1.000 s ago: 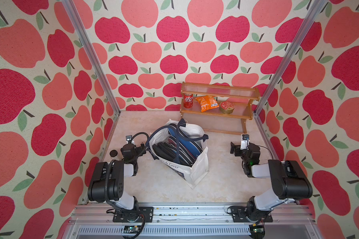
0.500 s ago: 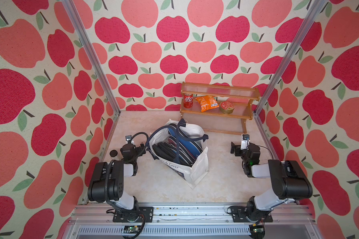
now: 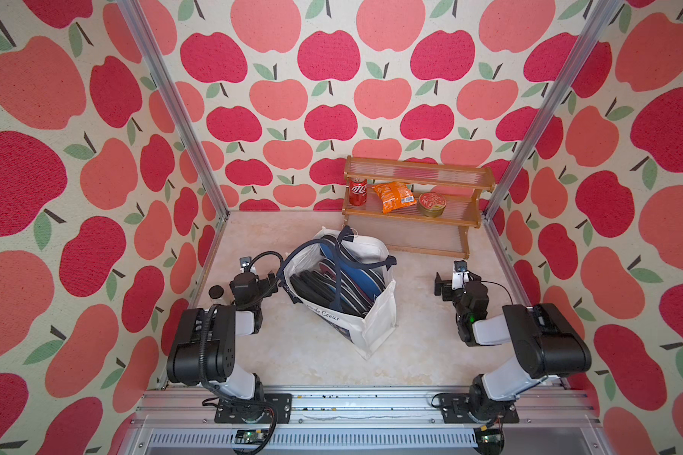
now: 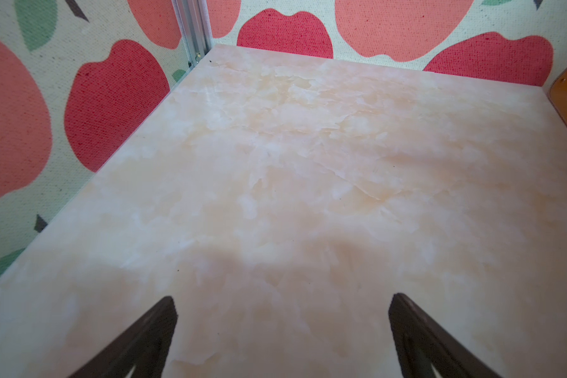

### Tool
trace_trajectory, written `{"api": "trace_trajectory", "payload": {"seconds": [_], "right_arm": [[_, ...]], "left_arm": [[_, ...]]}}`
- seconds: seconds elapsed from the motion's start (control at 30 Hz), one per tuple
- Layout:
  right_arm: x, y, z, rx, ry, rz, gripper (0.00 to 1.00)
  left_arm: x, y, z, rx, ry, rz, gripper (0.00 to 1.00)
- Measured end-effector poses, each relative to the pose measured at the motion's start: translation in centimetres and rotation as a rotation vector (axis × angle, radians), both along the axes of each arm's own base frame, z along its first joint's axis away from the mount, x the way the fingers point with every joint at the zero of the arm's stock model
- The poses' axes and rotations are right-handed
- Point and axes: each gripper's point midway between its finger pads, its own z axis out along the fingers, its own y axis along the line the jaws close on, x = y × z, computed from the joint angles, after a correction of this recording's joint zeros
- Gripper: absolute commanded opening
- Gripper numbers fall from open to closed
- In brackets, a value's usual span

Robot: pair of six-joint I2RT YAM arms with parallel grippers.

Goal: Remove the ping pong set from the canvas bag
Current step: Adjust the canvas bag at the center of the board.

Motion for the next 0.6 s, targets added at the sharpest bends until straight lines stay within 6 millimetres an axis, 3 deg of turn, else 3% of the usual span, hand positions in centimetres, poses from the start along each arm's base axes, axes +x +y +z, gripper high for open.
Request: {"api": "trace_trajectory", "payload": {"seconds": [0.13, 0.27, 0.6], "right_arm": [[-0.4, -0.2, 1.6, -0.03, -0.045, -0.038, 0.99], [-0.6, 0.8, 3.2, -0.075, -0.092, -0.039, 0.99], [-0.6, -0.5, 3.9, -0.125, -0.089, -0.125, 0.99]], "left_arm": [[0.8, -0.2, 2.7, 0.02, -0.009, 0.0, 0.99], [1.9, 0.0, 5.8, 0.026, -0.026, 0.023, 1.0], [1.2, 1.9, 8.4, -0.056, 0.11, 0.134, 0.99]]}}
